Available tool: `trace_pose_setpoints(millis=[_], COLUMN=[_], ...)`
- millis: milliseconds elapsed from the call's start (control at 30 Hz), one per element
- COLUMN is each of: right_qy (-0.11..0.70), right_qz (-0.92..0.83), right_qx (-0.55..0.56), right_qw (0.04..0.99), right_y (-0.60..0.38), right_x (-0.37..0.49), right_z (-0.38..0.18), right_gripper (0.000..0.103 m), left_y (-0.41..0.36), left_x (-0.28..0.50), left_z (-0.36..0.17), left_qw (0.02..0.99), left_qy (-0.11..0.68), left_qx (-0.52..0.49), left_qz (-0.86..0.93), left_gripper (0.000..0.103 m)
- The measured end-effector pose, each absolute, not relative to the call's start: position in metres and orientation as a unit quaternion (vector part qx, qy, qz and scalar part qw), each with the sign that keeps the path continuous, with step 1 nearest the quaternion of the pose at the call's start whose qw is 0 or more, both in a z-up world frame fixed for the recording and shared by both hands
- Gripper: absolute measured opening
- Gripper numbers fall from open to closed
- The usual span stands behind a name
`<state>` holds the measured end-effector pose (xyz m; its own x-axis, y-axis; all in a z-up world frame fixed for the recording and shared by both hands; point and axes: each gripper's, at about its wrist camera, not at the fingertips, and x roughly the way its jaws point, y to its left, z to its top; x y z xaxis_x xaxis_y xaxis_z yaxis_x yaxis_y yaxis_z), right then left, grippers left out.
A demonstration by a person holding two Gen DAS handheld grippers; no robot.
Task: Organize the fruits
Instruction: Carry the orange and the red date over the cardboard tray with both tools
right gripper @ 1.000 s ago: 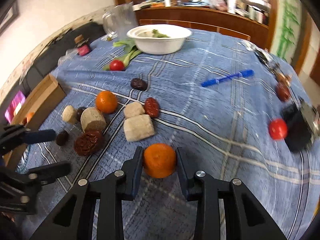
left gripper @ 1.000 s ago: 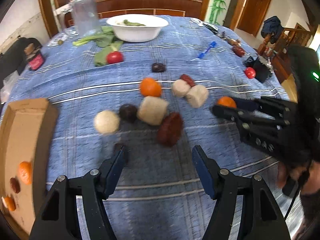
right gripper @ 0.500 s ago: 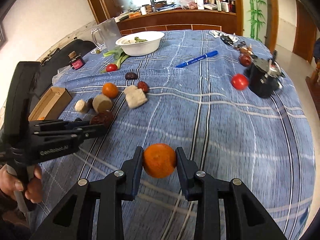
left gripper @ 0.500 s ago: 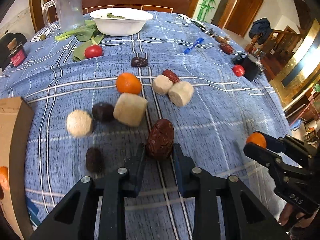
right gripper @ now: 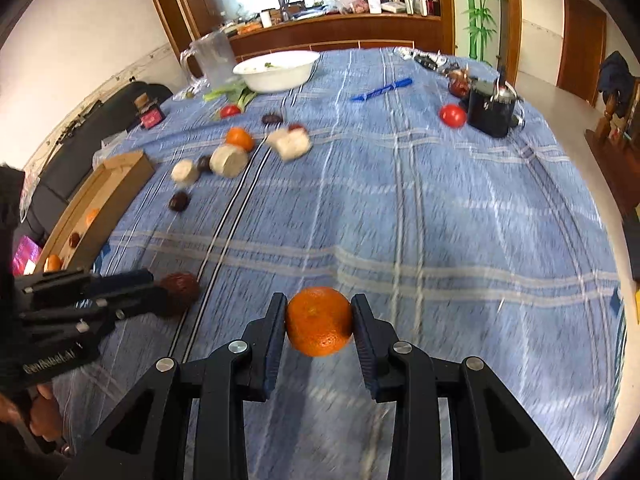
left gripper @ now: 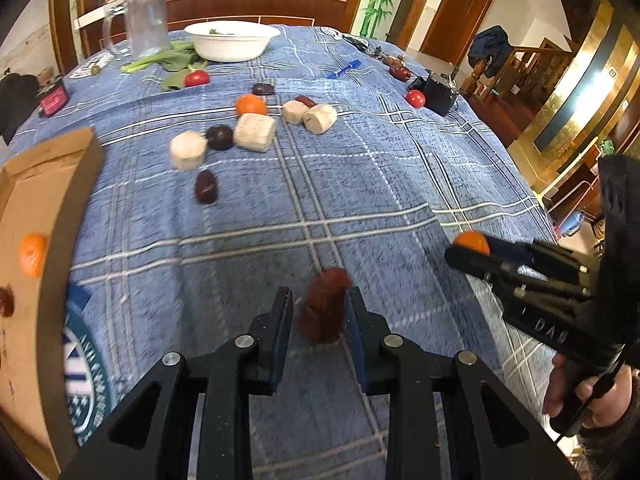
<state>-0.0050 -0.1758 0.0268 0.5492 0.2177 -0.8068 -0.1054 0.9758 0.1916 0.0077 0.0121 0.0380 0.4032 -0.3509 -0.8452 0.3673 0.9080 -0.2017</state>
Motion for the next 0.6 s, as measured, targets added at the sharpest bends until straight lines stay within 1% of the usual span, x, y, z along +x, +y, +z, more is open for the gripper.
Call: trace_pose_setpoints(millis=[100,233,367,400,433,467,500,600], right_qy=[0.471,0.479,0.479,0.480,0.482,0.483,0.485,0.484], right_qz=[0.093,0.087,0.079,0.076,0.075,0.073,0.073,0.074], right_qx=[0.052,0.041,0.026,0.024,0.024,0.025,0.027,0.027], right_qw=[0.876,0.873,0.874,0.874,0.873,0.872,0.871,0.871], right_y=[-0.162,-0.147,-0.142,-0.142,-0.143,-0.143,-0.144,-0.145], right_x=[-0.017,-0.025,-0.031,-0.031,-0.032,-0.033,-0.033,-0.034], right_z=[0.024,0.018,0.017,0.017,0.016,0.015,0.014,0.014], right_gripper=[0.035,0.035,0.035,0.035,0.035,0.035,0.035,0.035], left_y=[0.023,0.034,0.023,0.017,0.012,0.007,0.002,-0.011], left_x=[0.001,-0.003,-0.004,-0.004,-0.002,0.000,0.003,0.011], left_z=[0.039,0.030,0.036,0.037,0.036,0.035,0.033,0.025], left_qw=[0.841,0.825,0.827,0.827,0.827,0.825,0.825,0.827], left_qy=[0.498,0.522,0.505,0.502,0.502,0.503,0.502,0.501], left_qx=[0.010,0.001,0.015,0.024,0.032,0.039,0.045,0.069], left_qz=[-0.208,-0.217,-0.247,-0.252,-0.252,-0.254,-0.256,-0.245], left_gripper=[0.026,0.026,0.027,0.030,0.037,0.040,0.042,0.042])
